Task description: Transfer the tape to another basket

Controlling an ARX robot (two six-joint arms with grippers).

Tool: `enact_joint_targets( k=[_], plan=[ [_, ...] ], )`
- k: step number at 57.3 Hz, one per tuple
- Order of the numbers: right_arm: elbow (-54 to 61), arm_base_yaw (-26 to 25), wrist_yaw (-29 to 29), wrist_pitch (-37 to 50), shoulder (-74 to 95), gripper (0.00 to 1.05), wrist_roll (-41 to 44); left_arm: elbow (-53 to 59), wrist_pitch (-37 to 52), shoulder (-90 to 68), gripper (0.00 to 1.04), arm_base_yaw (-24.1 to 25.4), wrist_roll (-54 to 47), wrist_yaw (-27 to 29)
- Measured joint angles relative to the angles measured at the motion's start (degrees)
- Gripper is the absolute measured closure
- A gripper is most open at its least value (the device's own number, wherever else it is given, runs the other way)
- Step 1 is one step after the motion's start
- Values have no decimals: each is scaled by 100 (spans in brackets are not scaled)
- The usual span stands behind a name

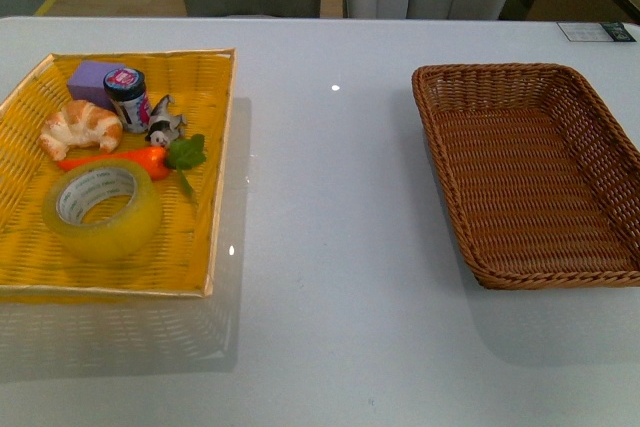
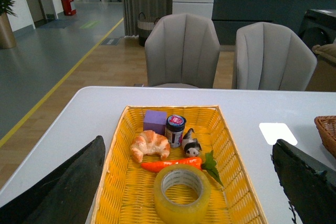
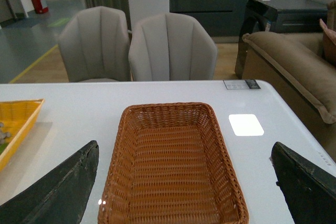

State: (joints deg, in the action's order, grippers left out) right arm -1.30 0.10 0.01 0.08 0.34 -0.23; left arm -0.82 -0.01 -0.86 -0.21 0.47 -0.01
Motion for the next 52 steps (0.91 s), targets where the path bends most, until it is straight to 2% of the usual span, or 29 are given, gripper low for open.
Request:
enact_joint_targets(
  k=[34,35,38,41,43,52],
  plan=[
    [0,0,0,2,0,9,0,0,-2,0,9,2,0,-7],
    [0,0,0,2,0,9,0,-39,-133,-81,9,59,31,-195],
    [0,0,7,0,0,9,2,-476,-1134,-684,9,428,157,-1292],
    [0,0,-7,0,-2,9,2,-763,-1401,-1456,9,625,201,-1884],
    [0,0,-7,0,-2,9,2,-866,-1292,-1869,9,667,225,-1993],
    [0,0,-2,0,-2,9,0,-1362,1001,-4695,9,579,286,-1711]
  ],
)
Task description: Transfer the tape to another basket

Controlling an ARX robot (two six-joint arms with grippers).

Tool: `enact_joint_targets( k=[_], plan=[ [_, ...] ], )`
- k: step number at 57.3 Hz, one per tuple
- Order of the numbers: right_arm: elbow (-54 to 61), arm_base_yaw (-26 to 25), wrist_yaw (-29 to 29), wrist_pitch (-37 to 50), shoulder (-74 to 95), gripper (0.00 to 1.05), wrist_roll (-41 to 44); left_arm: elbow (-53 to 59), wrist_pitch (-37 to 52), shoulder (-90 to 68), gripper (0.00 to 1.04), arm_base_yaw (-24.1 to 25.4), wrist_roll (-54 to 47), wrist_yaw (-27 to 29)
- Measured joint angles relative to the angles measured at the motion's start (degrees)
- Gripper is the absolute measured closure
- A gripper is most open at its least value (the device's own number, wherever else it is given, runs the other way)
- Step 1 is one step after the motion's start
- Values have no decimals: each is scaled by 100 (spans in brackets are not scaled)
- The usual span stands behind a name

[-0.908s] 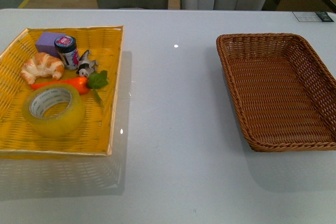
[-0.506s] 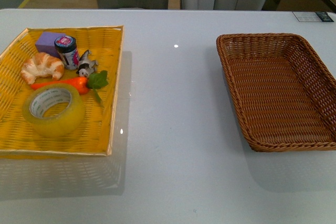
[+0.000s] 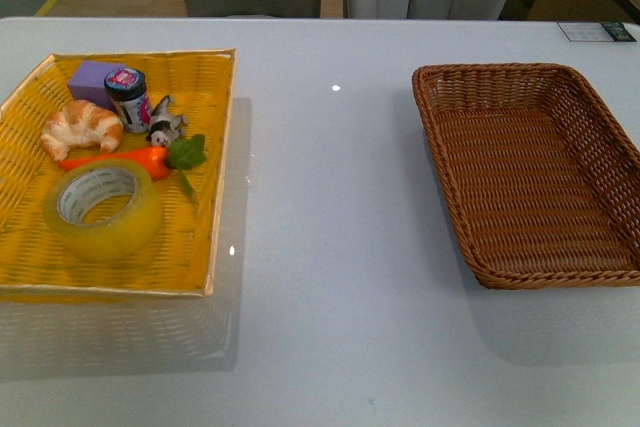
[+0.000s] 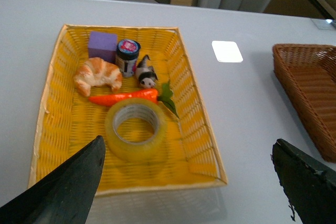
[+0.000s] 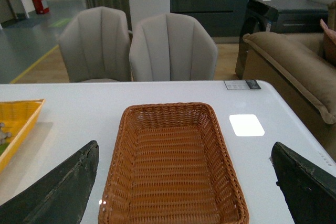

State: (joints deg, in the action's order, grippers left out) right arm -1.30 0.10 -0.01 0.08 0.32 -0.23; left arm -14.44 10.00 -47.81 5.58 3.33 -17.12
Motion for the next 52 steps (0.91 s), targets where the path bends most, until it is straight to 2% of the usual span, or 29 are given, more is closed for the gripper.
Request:
enact_joint_targets(
  k=[7,16,30,52],
  plan=[
    [0,0,-2,0,0,9,2,-463,1655,-2321,9,-151,-44,302],
    [0,0,0,0,0,9,0,-1064,2492,-4393,9,-219,-155,619],
    [0,0,-2,0,0,9,2,-1928,2728,-6404,9,-133,-409,977],
    [0,0,-2,0,0,9,2,-3001,2538,-7923,9,-15,-551,1207]
  ],
)
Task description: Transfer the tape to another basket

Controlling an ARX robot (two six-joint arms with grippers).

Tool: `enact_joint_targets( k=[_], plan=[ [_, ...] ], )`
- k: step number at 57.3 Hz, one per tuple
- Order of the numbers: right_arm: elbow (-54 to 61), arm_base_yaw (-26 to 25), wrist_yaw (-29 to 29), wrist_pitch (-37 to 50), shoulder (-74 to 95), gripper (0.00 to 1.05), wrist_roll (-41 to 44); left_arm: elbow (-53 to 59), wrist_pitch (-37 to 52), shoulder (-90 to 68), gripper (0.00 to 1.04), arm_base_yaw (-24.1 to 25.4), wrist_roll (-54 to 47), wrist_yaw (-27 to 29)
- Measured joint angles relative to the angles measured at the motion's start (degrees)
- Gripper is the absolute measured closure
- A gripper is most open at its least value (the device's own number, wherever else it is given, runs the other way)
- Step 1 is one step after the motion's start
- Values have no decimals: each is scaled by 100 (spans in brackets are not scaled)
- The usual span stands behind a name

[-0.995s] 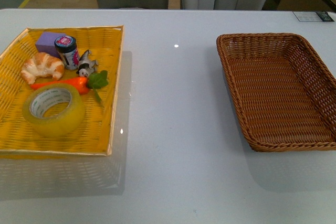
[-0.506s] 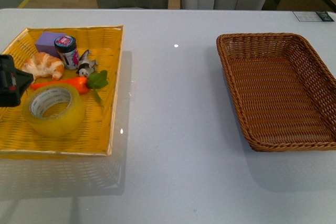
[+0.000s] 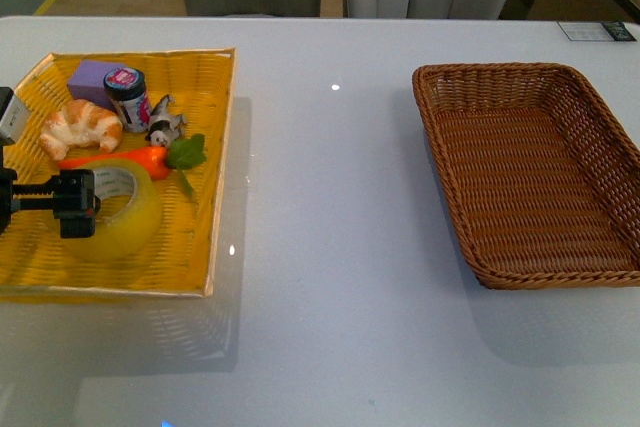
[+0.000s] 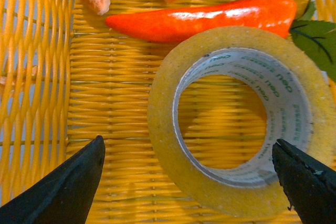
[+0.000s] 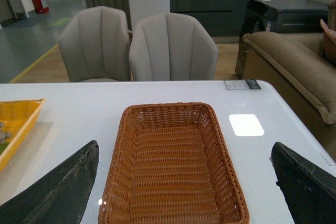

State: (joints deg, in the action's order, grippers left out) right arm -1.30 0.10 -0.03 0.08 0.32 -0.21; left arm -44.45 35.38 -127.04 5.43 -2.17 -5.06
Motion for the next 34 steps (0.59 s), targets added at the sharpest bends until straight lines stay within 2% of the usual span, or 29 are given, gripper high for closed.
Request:
enact_joint_targets(
  k=[11,13,25,30,34],
  plan=[
    [0,0,2,0,0,9,0,-310,-125,-334,9,-9,-4,85],
    [0,0,2,0,0,9,0,-352,-129,-372,12,-15,-4,103],
    [0,0,2,0,0,9,0,-520,-229,-483,47,-83,22,168],
    [0,0,2,0,0,9,0,-553,-278,-494,58,-111,57,216],
    [0,0,2,0,0,9,0,-610,-380,-494,77,-120,170,223]
  ],
)
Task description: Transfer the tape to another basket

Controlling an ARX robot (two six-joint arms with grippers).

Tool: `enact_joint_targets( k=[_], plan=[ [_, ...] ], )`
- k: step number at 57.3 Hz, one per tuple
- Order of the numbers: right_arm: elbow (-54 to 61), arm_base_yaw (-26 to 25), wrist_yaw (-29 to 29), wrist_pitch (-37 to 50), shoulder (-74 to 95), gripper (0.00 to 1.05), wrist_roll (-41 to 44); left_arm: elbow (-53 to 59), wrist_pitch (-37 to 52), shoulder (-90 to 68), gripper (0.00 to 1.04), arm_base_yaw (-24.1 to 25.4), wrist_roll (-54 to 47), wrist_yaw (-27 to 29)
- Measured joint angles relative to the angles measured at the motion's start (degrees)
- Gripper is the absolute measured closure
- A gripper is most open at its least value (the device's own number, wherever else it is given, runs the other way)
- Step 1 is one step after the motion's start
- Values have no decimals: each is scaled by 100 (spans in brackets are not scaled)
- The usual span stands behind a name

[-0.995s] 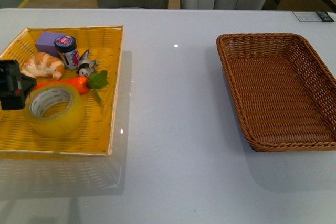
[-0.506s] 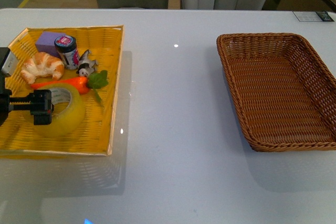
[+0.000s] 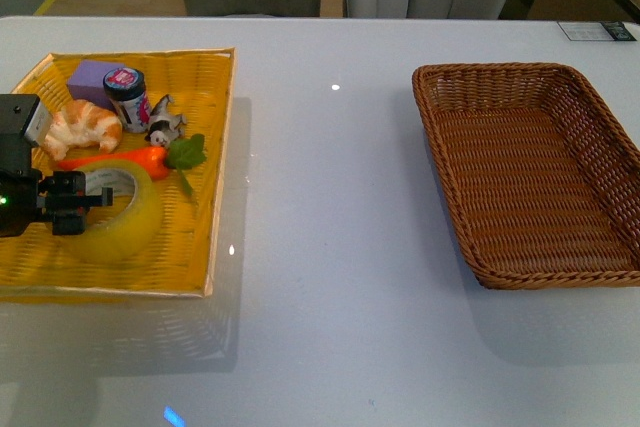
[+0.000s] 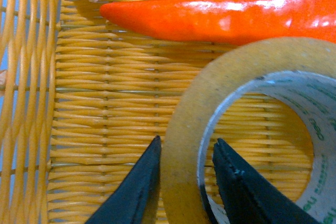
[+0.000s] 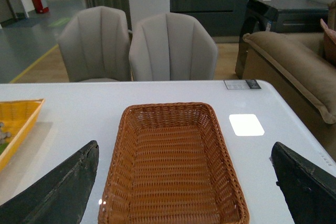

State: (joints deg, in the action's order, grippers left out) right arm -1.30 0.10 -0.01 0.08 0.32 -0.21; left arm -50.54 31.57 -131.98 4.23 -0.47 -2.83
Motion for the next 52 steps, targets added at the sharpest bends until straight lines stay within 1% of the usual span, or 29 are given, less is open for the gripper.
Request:
enact_joint_targets(
  k=[1,2,4,7,19,28,34,42,48,49,52],
  plan=[
    [0,0,0,0,0,9,0,-4,-15,0,80,0,39,2],
    [0,0,0,0,0,9,-2,-4,-17,0,81,0,52,4],
    [0,0,0,0,0,9,0,-9,-52,15,86,4,63,-15],
    [0,0,-2,0,0,9,0,-4,-111,72,88,17,131,-13],
    [0,0,0,0,0,9,0,249,-256,533,89,105,474,-225],
    [0,0,0,0,0,9,0,476,-531,1526,89,105,911,-492],
    [0,0,0,0,0,9,0,479,-785,2114,89,0,1167,-518],
    [0,0,0,0,0,9,0,448,-1241,2881,89,-474,1598,-562],
    [0,0,0,0,0,9,0,345,-1532,3298,89,-1080,1882,-551],
    [0,0,0,0,0,9,0,295,-1591,3375,89,-1250,1956,-533],
    [0,0,0,0,0,9,0,221,-1661,3460,89,-1504,2076,-487]
  ],
)
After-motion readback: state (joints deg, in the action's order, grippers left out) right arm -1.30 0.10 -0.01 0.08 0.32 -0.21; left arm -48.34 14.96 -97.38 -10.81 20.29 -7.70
